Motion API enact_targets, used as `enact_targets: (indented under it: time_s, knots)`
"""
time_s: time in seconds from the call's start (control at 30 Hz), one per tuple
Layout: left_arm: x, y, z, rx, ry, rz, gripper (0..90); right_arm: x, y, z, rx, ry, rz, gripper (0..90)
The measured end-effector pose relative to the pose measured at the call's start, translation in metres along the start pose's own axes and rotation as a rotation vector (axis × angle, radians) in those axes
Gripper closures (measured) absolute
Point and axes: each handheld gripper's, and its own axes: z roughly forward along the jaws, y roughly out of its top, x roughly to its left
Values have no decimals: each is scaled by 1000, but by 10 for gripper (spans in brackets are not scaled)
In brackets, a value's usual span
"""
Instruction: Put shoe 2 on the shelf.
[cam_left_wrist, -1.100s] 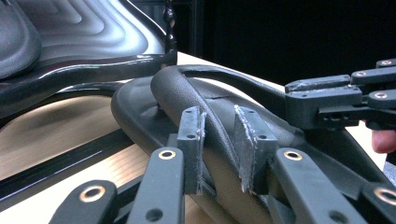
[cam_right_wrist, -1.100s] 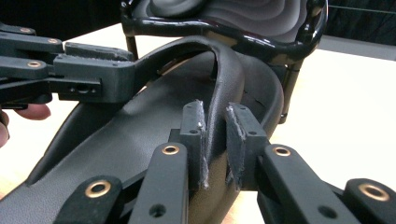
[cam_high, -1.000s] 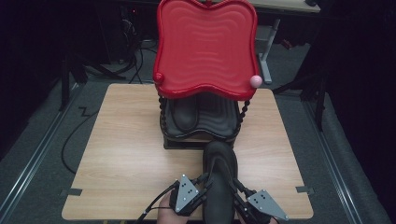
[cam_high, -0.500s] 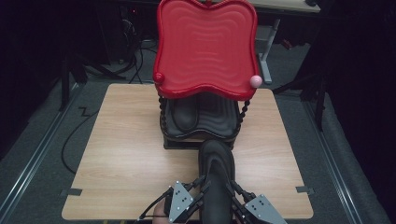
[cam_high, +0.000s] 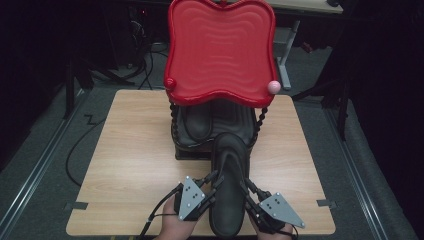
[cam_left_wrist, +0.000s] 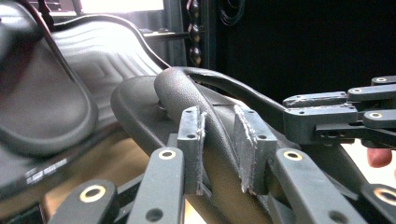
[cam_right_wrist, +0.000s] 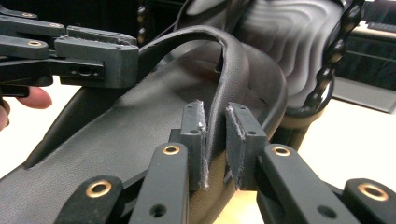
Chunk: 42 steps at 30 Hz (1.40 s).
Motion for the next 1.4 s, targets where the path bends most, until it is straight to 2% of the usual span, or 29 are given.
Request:
enact_targets:
  time_s: [0.27,0.4,0.53,0.6,0.77,1.0,1.07,1.17,1.2,1.3,1.37,1.4]
  knots:
    - [22,12,31,0,34,12,732,-24,19,34,-32,-26,19,783]
    - [34,15,44,-5,37,-3,733,-31,26,48,-36,-39,21,783]
    - [45,16,58,-8,50,13,733,-39,33,62,-42,-59,13,785]
    - [49,14,65,-4,62,-1,733,-42,36,68,-45,-70,13,784]
    - [56,8,79,9,100,-10,734,-46,35,86,-9,-93,8,784]
    - [59,3,92,14,151,12,728,-53,28,109,4,-108,1,782]
    - [58,5,93,17,160,2,727,-55,28,111,-3,-112,12,769]
    - [54,8,95,32,188,31,728,-57,29,110,-5,-111,37,726]
    - [54,8,96,34,189,26,729,-58,29,108,-6,-101,42,716]
    - [55,7,98,50,198,20,742,-58,27,104,-6,-97,35,656]
    - [54,5,100,59,200,16,755,-57,27,99,-4,-80,36,647]
    - [54,4,100,56,213,14,765,-55,26,95,-8,-75,29,659]
